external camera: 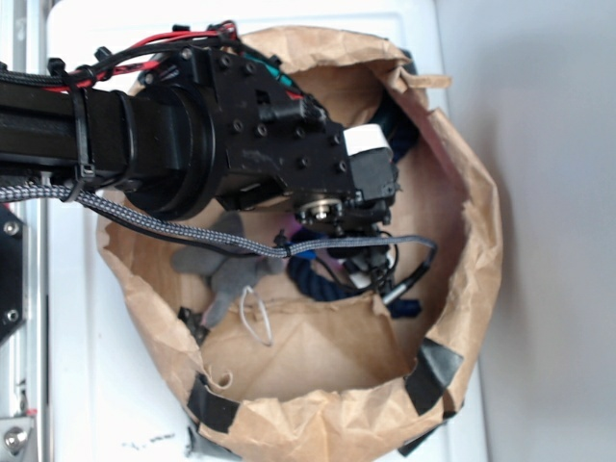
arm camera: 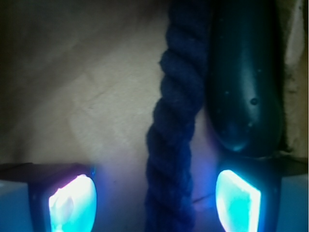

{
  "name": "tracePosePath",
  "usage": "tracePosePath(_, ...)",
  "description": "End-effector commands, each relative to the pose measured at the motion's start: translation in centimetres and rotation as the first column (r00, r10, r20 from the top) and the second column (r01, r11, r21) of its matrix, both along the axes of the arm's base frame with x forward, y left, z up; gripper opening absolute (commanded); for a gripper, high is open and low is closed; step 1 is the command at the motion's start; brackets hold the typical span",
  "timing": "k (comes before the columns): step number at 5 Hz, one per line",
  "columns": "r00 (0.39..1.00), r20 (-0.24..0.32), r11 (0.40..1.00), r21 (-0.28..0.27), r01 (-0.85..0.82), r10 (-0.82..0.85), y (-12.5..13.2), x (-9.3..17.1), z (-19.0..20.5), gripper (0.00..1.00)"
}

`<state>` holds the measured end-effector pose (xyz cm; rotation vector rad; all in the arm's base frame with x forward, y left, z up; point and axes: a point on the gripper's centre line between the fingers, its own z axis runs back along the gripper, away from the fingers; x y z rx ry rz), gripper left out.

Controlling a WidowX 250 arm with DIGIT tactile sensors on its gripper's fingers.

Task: Grab the blue rope.

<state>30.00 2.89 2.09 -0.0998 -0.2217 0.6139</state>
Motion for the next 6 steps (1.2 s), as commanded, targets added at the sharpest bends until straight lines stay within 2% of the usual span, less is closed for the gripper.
tracePosePath(1, 0.998, 0.056, 0.999, 0.037, 0.032, -0.034, 1.1, -0.4, 0.2, 0.00)
tracePosePath(2, 0.996, 0.074, 0.996, 0.087, 0.034, -0.041, 1.0, -0.5, 0.3, 0.00)
tracePosePath(3, 0.995, 0.089, 0.995, 0.097, 0.026, -0.035, 1.2, -0.6, 0.8, 0.00)
tracePosePath(4, 0.995, 0.103, 0.998, 0.067, -0.007, 0.000, 2.0, -1.0, 3.1, 0.00)
tracePosePath(5, 0.995, 0.096, 0.999, -0.011, -0.036, 0.037, 2.7, -1.7, 6.9, 0.00)
tracePosePath(6, 0.994, 0.074, 0.997, 0.001, -0.078, 0.078, 3.2, -3.4, 11.9, 0.00)
